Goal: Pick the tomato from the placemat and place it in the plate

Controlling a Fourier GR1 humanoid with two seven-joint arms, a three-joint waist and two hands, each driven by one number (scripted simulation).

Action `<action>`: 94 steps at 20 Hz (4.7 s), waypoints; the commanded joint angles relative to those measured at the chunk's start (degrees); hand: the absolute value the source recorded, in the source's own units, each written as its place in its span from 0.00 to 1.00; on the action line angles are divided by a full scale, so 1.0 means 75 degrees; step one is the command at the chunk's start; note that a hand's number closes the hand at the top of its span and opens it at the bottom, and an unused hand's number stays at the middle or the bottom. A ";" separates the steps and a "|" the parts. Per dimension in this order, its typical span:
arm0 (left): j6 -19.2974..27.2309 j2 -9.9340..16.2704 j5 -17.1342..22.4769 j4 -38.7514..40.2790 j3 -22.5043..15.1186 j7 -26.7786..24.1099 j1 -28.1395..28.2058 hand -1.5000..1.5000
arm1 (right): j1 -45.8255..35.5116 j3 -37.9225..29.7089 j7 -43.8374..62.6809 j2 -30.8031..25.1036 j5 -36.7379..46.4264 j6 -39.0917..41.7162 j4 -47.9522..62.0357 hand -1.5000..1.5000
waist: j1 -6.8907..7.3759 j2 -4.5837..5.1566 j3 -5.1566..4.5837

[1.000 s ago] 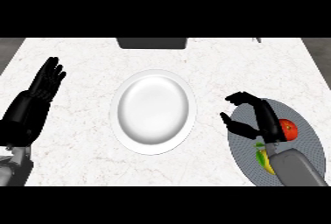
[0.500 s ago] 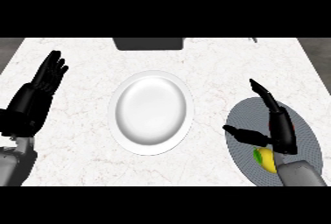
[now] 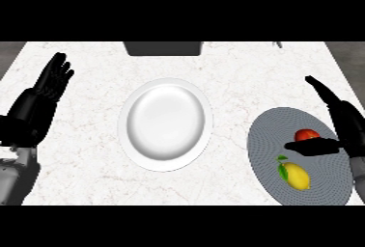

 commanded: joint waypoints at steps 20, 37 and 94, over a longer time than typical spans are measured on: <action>-0.0430 -0.0317 -0.0292 -0.0475 0.0498 0.0343 0.0113 0.50 | -0.0775 0.0373 0.4275 -0.0628 0.0566 0.4497 0.0265 0.00 | 0.0113 0.0037 0.0046; -0.1142 -0.0676 -0.0615 -0.0654 0.1050 0.0736 -0.0013 0.50 | -0.0609 -0.0283 0.2536 0.0822 0.2279 0.4455 0.2611 0.00 | 0.0134 0.0046 0.0048; -0.1769 -0.1239 -0.1163 -0.0099 0.1534 0.0156 0.0032 0.50 | -0.2636 0.1041 0.1839 0.4619 0.3287 0.2512 -0.1116 1.00 | 0.0204 0.0063 0.0041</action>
